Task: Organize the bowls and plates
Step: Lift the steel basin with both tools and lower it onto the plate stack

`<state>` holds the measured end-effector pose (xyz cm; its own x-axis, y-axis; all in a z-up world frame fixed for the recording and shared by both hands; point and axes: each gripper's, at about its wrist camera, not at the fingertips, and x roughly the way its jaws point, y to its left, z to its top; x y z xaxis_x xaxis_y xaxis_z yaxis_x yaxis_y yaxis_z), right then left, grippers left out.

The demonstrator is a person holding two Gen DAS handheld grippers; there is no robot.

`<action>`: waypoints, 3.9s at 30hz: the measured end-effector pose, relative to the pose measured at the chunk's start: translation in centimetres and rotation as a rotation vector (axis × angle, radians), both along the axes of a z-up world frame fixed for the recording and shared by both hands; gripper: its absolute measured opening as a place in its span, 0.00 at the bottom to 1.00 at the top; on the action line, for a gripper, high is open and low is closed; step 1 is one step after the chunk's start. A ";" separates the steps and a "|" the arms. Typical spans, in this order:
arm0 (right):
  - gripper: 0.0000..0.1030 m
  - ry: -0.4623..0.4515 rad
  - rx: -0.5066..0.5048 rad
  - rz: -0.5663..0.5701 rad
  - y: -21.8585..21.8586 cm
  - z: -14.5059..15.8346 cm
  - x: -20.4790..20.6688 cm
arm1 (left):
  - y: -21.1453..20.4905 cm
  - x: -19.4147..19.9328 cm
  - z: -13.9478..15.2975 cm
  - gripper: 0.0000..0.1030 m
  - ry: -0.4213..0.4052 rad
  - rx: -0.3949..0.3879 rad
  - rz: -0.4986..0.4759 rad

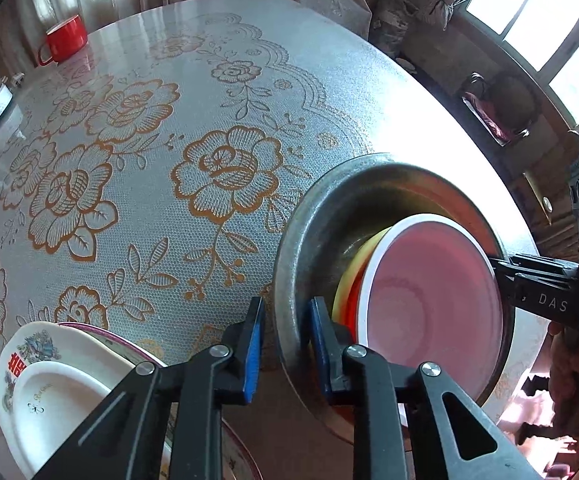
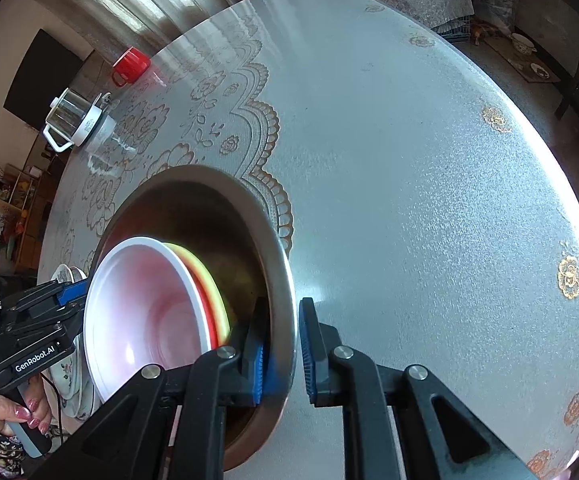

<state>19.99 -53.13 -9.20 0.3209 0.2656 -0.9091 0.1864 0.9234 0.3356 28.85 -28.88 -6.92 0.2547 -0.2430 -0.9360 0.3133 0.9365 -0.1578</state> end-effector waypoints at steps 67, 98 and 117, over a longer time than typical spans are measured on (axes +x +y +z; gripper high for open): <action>0.08 0.117 0.132 0.158 23.5 0.8 2.3 | 24.2 -7.7 2.2 0.15 0.042 -0.041 0.312; 0.11 0.077 0.149 0.110 23.1 1.8 -0.4 | 25.1 -9.4 2.2 0.19 0.017 -0.069 0.354; 0.28 -0.005 0.004 0.058 24.2 3.0 -1.9 | 24.8 -11.1 3.6 0.28 -0.067 -0.012 0.318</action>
